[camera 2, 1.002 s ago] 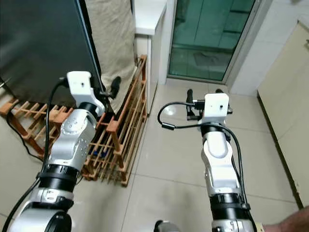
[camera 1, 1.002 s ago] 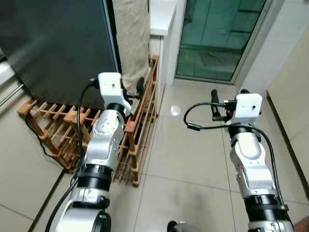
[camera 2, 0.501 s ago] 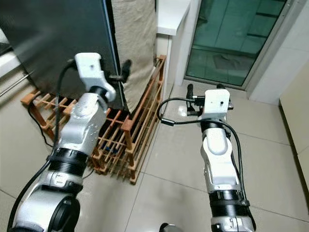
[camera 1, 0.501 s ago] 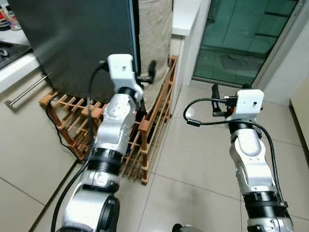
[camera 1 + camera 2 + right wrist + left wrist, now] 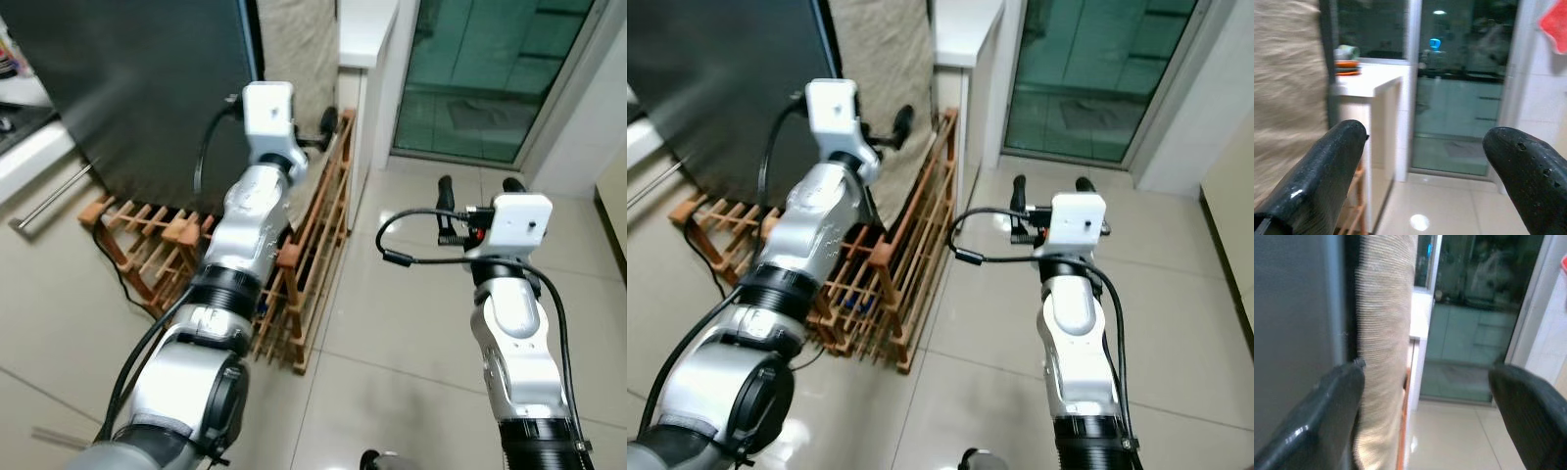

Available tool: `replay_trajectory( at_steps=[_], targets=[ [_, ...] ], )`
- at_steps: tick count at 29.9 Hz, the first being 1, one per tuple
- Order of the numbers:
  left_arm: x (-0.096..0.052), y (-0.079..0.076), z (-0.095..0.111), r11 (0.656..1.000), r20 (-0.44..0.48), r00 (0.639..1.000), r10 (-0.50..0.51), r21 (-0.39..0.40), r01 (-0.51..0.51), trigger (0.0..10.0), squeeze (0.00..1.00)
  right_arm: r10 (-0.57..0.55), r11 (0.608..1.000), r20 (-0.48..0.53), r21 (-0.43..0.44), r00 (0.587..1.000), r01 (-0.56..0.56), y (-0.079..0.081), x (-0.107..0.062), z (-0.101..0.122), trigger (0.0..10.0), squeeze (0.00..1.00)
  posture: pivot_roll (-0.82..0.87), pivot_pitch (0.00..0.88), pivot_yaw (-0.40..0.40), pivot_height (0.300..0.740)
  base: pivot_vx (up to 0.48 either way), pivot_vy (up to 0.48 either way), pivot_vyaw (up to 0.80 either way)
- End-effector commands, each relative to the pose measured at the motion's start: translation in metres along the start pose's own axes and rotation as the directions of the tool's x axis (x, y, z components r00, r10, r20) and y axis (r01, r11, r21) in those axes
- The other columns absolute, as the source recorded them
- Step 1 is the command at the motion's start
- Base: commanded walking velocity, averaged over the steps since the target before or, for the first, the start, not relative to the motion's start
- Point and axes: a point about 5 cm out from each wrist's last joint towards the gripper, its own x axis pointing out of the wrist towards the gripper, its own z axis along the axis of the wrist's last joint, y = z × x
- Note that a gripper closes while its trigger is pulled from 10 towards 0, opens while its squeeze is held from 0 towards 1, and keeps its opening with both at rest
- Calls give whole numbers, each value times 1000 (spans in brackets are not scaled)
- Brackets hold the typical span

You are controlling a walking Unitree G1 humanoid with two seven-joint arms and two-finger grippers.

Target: Restocking fridge

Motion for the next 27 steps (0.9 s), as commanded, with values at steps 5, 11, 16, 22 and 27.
replay_trajectory(
  at_steps=[5, 11, 16, 22, 27],
  targets=[
    [-50, 15, 26, 997, 212, 975, 72, -19, -69, 10000, 0, -22, 995, 183, -88, 983, 39, -9, -11, 39, 10000, 39, -132, 18, 47, 740, 0, 0, 0],
    [-52, 2, 70, 994, 382, 921, 74, 46, -99, 10000, 0, 49, 991, 371, -131, 927, 0, -1, 2, 85, 10000, 39, -120, 0, 9, 740, 0, 0, 0],
    [-31, -31, 71, 999, 315, 949, -32, -1, 34, 10000, 0, 50, 995, 341, -98, 939, -17, 5, 21, 80, 10000, 39, -134, 0, -1, 740, 0, 0, 0],
    [-26, -30, 72, 999, 316, 949, -1, -50, 17, 10000, 0, 79, 992, 319, -120, 944, -43, 9, 27, 75, 10000, 31, -131, 0, 10, 740, 431, -94, 0],
    [-22, -20, 72, 996, 302, 951, 59, -78, -37, 10000, 0, 83, 992, 317, -115, 945, -49, 13, 30, 73, 10000, 31, -126, 0, 17, 740, 469, 0, 0]
  ],
)
